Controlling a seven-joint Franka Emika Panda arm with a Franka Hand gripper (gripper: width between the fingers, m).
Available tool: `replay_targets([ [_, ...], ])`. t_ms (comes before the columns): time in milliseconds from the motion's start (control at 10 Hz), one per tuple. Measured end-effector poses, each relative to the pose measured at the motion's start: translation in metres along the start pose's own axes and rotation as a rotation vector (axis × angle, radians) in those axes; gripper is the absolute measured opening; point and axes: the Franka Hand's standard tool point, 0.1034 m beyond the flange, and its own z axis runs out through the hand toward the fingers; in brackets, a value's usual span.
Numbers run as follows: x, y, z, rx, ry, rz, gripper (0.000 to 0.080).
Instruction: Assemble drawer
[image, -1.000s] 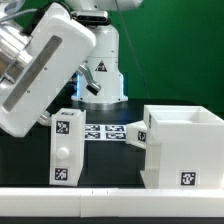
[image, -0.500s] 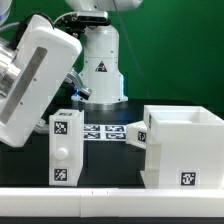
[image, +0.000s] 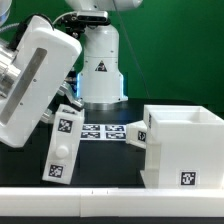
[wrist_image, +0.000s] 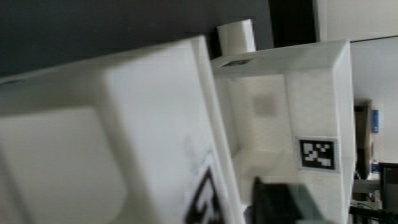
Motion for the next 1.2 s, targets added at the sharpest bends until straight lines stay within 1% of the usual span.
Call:
replay_targets([
  [100,0.000,0.000,0.000,0.000,0.000,0.000,0.0082],
  [200,0.000,0.001,0.000,0.000,-0.001,0.001,0.0031],
  [300,0.000,0.001,0.000,0.000,-0.001,0.001,0.0031],
  [400,0.001,0.001,0.000,-0.006,0.004,0.016,0.0031],
  [500,0.008,0.001,-0.007,-0.052,0.041,0.078,0.0031],
  [600,0.012,-0.006,-0.010,-0.085,0.051,0.167,0.0031],
  [700,0.016,-0.008,-0.008,-0.106,0.050,0.290,0.0031],
  [800,0.018,-0.010,-0.002,-0.106,0.044,0.446,0.0031],
  [900,0.016,-0.011,0.007,-0.090,0.019,0.596,0.0031],
  [1000,0.019,-0.005,0.007,-0.106,0.057,0.547,0.0031],
  [1200,0.018,-0.004,0.007,-0.109,0.057,0.548,0.0031],
])
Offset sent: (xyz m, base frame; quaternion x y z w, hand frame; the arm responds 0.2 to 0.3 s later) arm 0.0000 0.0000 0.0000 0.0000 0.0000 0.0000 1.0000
